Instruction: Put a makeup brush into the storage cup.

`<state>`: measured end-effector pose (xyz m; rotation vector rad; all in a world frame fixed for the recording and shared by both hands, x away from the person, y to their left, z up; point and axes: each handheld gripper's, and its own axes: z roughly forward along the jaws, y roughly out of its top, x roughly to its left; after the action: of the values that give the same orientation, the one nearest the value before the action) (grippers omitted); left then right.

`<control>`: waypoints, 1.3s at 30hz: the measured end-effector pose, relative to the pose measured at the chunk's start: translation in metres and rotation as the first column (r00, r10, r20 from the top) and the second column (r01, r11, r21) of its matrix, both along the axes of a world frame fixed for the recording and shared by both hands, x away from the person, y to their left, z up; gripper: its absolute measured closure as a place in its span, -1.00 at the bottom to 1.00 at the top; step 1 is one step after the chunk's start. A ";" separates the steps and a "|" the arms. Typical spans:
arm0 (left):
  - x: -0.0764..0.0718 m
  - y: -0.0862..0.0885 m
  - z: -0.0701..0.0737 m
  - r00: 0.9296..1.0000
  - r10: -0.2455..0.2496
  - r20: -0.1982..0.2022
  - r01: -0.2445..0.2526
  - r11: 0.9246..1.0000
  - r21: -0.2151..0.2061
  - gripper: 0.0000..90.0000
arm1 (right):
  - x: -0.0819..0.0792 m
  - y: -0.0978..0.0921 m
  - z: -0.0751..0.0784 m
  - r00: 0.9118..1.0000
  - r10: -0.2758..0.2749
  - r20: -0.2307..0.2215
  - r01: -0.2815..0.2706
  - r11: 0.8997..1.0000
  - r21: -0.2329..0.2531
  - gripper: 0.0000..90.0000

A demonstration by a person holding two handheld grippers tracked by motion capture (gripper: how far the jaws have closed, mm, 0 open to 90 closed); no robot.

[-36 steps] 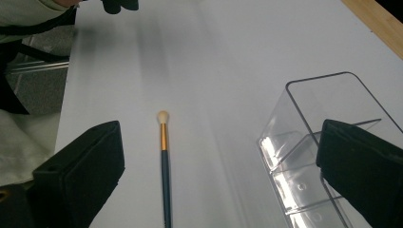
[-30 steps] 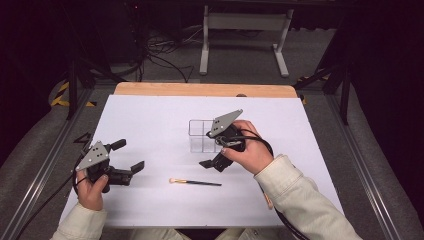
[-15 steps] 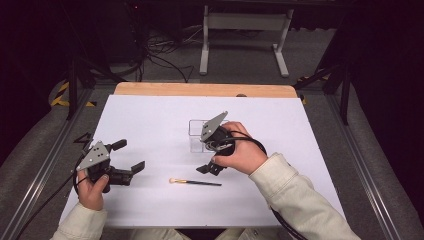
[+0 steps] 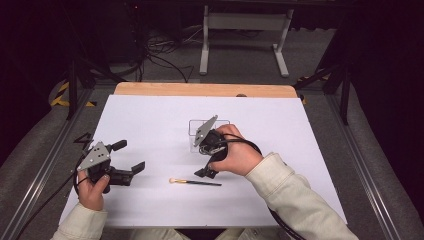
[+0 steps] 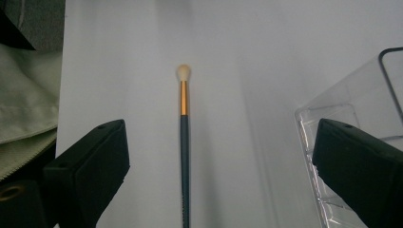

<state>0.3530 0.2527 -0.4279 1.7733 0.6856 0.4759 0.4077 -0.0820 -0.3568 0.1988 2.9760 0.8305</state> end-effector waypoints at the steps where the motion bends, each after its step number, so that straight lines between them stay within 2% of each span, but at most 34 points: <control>1: 0.000 0.000 0.000 1.000 0.000 0.000 0.000 1.000 0.000 -0.99 | -0.001 0.001 -0.001 1.000 -0.006 -0.005 0.006 1.000 -0.016 -0.88; 10: 0.000 -0.001 -0.001 1.000 -0.003 -0.012 0.003 1.000 -0.007 -0.99 | -0.003 0.013 -0.011 0.999 -0.014 -0.043 0.011 0.997 -0.070 -0.84; 13: 0.001 -0.001 -0.001 1.000 -0.006 -0.009 0.006 1.000 0.001 -0.99 | -0.003 0.015 -0.014 0.999 -0.009 -0.039 0.006 0.997 -0.077 -0.84; 24: 0.001 -0.003 -0.002 1.000 -0.011 -0.019 0.011 1.000 0.001 -0.99 | -0.005 0.026 -0.032 0.997 -0.003 -0.074 -0.008 0.989 -0.147 -0.71; 34: 0.002 -0.003 -0.003 0.999 -0.018 -0.028 0.018 1.000 0.001 -0.99 | -0.005 0.032 -0.042 0.994 -0.020 -0.103 0.000 0.983 -0.186 -0.52; 36: 0.002 -0.003 -0.003 0.999 -0.019 -0.026 0.019 1.000 0.004 -0.99 | -0.005 0.034 -0.045 0.994 -0.019 -0.110 -0.004 0.978 -0.208 -0.39; 39: 0.003 -0.003 -0.004 0.999 -0.021 -0.028 0.021 1.000 0.004 -0.99 | -0.006 0.036 -0.047 0.994 -0.009 -0.112 -0.015 0.976 -0.216 -0.28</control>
<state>0.3555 0.2494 -0.4316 1.7925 0.6855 0.4389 0.4021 -0.0464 -0.4038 0.2393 3.1421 0.5041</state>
